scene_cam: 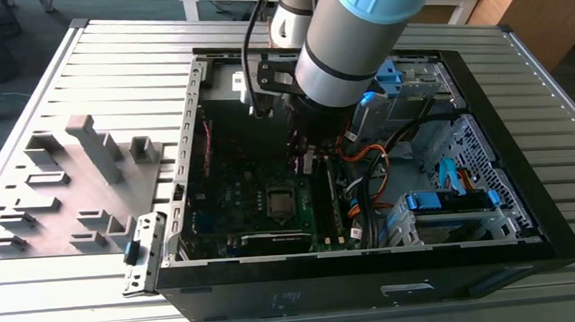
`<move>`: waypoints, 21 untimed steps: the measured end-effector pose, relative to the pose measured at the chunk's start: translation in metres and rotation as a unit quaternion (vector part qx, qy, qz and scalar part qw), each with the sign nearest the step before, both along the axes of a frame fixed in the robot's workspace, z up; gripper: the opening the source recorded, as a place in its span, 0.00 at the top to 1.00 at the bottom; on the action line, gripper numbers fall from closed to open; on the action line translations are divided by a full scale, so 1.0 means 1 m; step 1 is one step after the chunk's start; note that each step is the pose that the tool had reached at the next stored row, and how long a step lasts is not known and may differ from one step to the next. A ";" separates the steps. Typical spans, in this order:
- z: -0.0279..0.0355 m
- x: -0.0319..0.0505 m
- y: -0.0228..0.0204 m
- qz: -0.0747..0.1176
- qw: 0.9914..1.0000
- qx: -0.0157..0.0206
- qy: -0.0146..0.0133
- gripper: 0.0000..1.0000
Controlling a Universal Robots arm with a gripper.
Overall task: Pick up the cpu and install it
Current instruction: 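Install the first cpu locking lever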
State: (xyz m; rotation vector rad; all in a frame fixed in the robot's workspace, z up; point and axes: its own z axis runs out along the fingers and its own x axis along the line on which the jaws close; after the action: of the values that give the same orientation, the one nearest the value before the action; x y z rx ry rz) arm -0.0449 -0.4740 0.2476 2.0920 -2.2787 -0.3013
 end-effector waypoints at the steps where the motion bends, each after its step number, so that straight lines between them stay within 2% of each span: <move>1: 0.0009 0.0000 0.0010 0.000 1.000 0.000 0.000 0.89; 3: 0.0020 0.0000 0.0035 -0.001 1.000 0.000 0.000 0.89; 7: 0.0020 0.0001 0.0037 -0.002 1.000 0.000 0.000 0.89; 8: 0.0018 0.0005 0.0038 -0.002 1.000 0.001 0.006 0.89; 9: 0.0017 0.0011 0.0037 -0.002 1.000 0.001 0.015 0.89; 10: 0.0018 0.0013 0.0037 -0.002 1.000 0.001 0.019 0.89; 14: 0.0017 0.0014 0.0041 -0.002 1.000 0.001 0.019 0.89; 18: 0.0017 0.0015 0.0114 -0.002 1.000 0.001 0.019 0.89; 21: 0.0028 0.0016 0.0137 -0.002 1.000 0.001 0.019 0.89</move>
State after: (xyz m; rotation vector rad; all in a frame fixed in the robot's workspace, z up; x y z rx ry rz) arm -0.0434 -0.4603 0.2504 2.0656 -2.2628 -0.3412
